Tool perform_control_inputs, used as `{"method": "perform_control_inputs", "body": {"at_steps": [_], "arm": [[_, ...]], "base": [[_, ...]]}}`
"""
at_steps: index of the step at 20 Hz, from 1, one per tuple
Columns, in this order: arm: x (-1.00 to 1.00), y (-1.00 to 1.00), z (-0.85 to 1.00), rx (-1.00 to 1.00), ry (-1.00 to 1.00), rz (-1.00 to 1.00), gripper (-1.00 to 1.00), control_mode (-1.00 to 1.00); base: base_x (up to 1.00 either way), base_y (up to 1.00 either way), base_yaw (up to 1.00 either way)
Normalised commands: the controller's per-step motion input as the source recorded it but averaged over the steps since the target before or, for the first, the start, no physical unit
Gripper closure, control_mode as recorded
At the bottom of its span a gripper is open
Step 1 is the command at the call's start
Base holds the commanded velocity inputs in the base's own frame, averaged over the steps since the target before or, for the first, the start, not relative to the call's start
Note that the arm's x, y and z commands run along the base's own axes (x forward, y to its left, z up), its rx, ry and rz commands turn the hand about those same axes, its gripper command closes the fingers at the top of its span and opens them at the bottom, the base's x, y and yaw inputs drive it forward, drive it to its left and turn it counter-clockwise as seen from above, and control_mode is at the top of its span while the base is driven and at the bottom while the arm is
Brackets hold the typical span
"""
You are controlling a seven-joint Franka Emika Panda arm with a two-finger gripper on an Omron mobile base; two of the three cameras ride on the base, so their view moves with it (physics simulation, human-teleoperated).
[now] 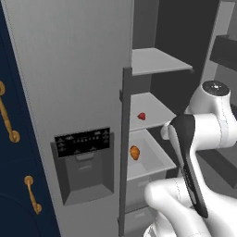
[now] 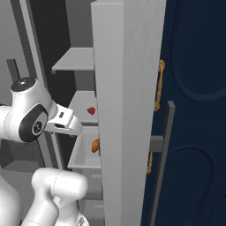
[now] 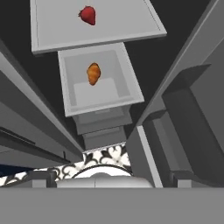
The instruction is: Take the strawberry from the fridge and place it on top of the pancake, located on the dining counter.
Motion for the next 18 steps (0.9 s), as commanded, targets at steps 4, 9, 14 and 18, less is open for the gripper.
{"method": "perform_control_inputs", "body": {"at_steps": [4, 9, 14, 18], "arm": [[0.00, 0.00, 0.00, 0.00, 0.00, 0.00, -1.00, 1.00], [0.32, 0.00, 0.00, 0.00, -0.23, 0.23, -1.00, -1.00], [0.45, 0.00, 0.00, 0.00, -0.13, 0.15, -1.00, -1.00], [0.83, 0.05, -0.01, 0.00, 0.00, 0.00, -1.00, -1.00]], "base": [[0.02, 0.00, 0.01], [0.03, 0.00, 0.03], [0.00, 0.00, 0.00], [0.00, 0.00, 0.00]]}}
